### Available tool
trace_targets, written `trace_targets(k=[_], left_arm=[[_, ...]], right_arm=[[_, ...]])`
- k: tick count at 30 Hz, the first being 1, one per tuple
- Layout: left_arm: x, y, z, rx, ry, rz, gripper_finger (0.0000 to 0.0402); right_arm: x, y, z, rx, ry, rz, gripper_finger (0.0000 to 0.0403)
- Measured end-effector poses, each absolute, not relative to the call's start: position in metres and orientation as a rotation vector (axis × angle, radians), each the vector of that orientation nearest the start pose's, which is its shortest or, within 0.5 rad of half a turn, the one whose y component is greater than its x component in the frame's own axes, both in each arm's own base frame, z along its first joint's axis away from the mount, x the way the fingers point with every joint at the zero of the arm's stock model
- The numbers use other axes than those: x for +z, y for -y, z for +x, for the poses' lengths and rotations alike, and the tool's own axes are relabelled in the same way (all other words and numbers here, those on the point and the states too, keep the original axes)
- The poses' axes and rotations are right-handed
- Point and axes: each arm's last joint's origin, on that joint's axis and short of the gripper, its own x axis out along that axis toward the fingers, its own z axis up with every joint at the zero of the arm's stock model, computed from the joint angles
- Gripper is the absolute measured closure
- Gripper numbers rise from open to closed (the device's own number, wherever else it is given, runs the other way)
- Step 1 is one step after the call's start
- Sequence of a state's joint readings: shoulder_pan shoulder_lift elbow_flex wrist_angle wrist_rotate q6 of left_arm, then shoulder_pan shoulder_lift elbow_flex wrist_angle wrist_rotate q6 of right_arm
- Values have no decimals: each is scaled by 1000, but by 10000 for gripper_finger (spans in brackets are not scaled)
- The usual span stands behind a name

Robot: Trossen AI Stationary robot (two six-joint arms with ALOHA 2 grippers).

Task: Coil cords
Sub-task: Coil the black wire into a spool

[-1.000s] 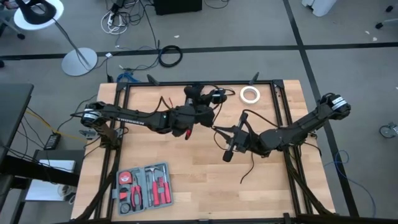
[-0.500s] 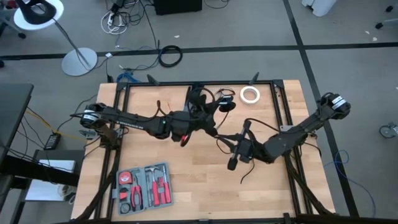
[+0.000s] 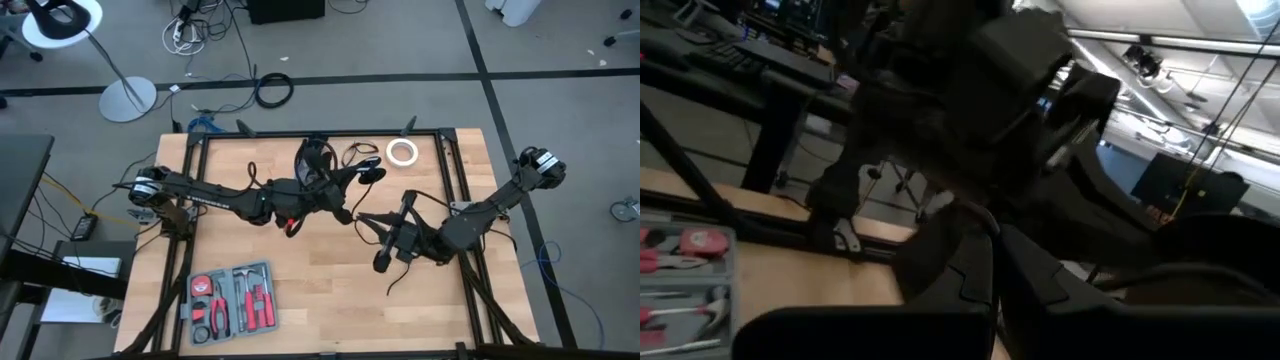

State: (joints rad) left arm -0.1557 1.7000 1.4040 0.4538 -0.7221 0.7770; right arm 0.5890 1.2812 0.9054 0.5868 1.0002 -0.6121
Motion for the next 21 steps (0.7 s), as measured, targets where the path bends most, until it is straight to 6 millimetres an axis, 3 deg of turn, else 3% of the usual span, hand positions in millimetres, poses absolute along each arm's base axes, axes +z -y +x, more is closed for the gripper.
trace_targets(k=[8,21], left_arm=[[366,52,391,576,-65,680,402],[373,63,389,512,56,585,402]], right_arm=[[340,-114,256,-415,40,-462,402],[332,-107,261,-366,28,-485,402]])
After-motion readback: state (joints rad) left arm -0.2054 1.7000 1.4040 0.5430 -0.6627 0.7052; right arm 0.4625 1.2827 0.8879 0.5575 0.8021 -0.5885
